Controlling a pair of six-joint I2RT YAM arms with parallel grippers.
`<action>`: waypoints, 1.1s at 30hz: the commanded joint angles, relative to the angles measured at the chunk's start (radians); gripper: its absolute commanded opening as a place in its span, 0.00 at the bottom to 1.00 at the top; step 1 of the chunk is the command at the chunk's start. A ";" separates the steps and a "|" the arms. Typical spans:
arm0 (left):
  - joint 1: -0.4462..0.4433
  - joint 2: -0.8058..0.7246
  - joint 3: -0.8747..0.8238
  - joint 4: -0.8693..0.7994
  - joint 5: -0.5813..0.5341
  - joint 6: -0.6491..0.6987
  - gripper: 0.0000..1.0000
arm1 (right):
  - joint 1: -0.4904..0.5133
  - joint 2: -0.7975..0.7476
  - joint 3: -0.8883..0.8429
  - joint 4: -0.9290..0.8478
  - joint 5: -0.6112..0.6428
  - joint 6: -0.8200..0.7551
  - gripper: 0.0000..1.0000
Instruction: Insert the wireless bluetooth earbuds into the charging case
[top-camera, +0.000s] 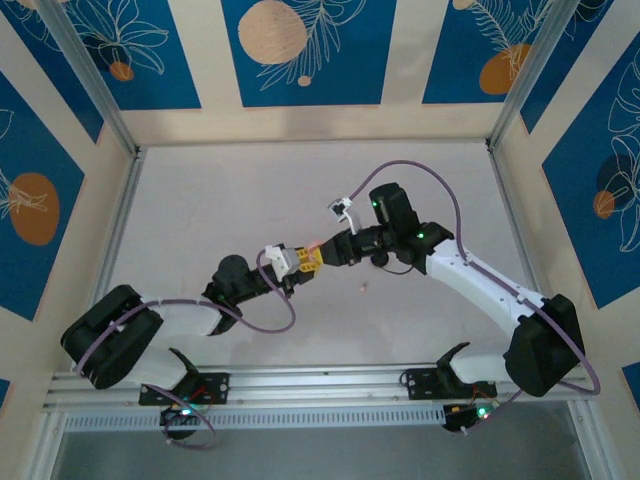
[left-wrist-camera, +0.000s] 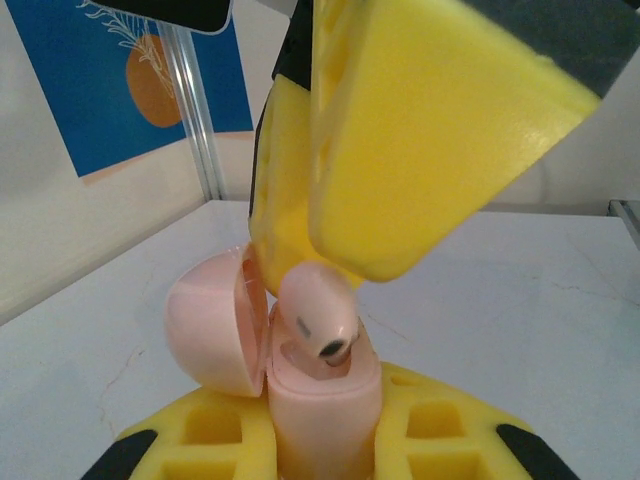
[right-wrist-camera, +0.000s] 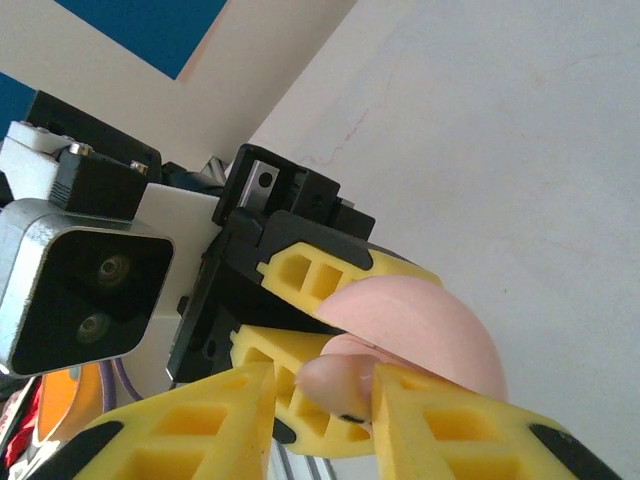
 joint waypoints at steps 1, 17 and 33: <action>-0.007 -0.020 0.017 0.009 0.027 0.030 0.13 | 0.003 -0.032 0.023 -0.011 0.018 -0.005 0.33; -0.006 -0.026 0.011 -0.001 0.023 0.035 0.13 | 0.016 -0.083 0.063 -0.130 0.083 -0.066 0.32; -0.006 -0.029 0.015 -0.016 0.020 0.036 0.12 | 0.050 -0.021 0.108 -0.174 0.134 -0.057 0.29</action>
